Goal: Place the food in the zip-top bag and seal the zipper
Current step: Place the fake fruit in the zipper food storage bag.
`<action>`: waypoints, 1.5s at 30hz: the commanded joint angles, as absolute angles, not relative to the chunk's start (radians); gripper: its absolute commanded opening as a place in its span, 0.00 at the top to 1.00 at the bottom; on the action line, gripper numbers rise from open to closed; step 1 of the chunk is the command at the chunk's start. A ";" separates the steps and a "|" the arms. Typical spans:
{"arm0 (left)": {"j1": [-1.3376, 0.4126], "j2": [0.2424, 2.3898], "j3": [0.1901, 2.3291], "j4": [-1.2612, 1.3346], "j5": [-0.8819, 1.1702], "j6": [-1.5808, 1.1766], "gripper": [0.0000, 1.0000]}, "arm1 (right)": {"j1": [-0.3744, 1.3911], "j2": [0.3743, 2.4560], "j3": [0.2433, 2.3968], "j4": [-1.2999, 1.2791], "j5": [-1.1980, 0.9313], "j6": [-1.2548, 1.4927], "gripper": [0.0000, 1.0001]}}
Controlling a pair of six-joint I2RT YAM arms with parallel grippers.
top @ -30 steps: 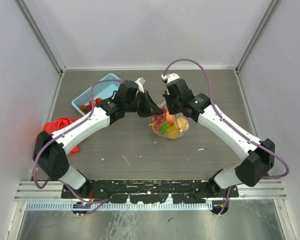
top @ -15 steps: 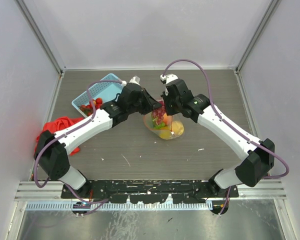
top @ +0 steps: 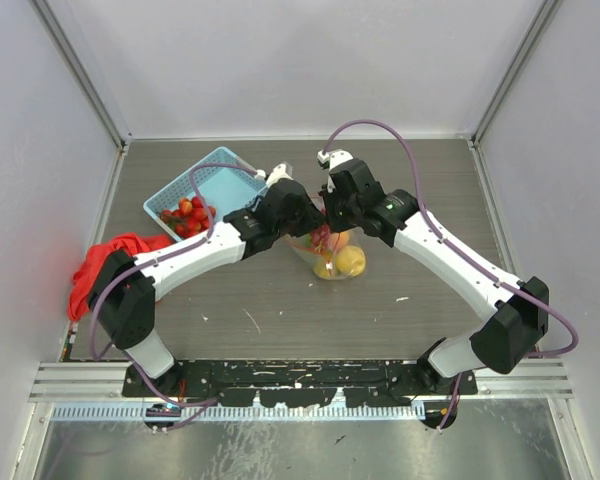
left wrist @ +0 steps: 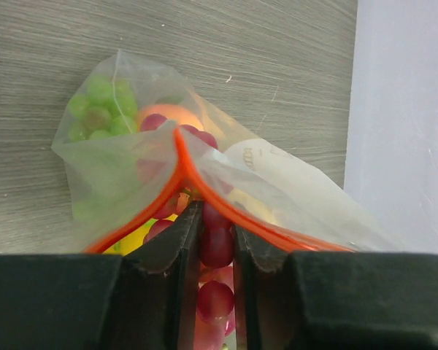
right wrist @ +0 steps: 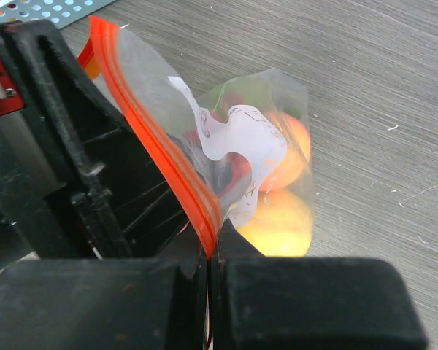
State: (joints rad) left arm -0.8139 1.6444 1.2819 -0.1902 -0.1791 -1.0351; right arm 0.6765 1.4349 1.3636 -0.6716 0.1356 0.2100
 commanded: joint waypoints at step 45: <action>-0.813 1.122 1.026 -0.404 -0.196 -0.891 0.47 | 0.682 1.383 1.359 -0.596 0.159 0.212 0.98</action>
State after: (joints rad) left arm -0.8116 1.1275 1.0473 -0.3721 -0.1471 -0.9176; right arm 0.6769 1.4330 1.3571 -0.6590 0.1524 0.2127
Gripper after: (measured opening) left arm 0.530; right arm 0.038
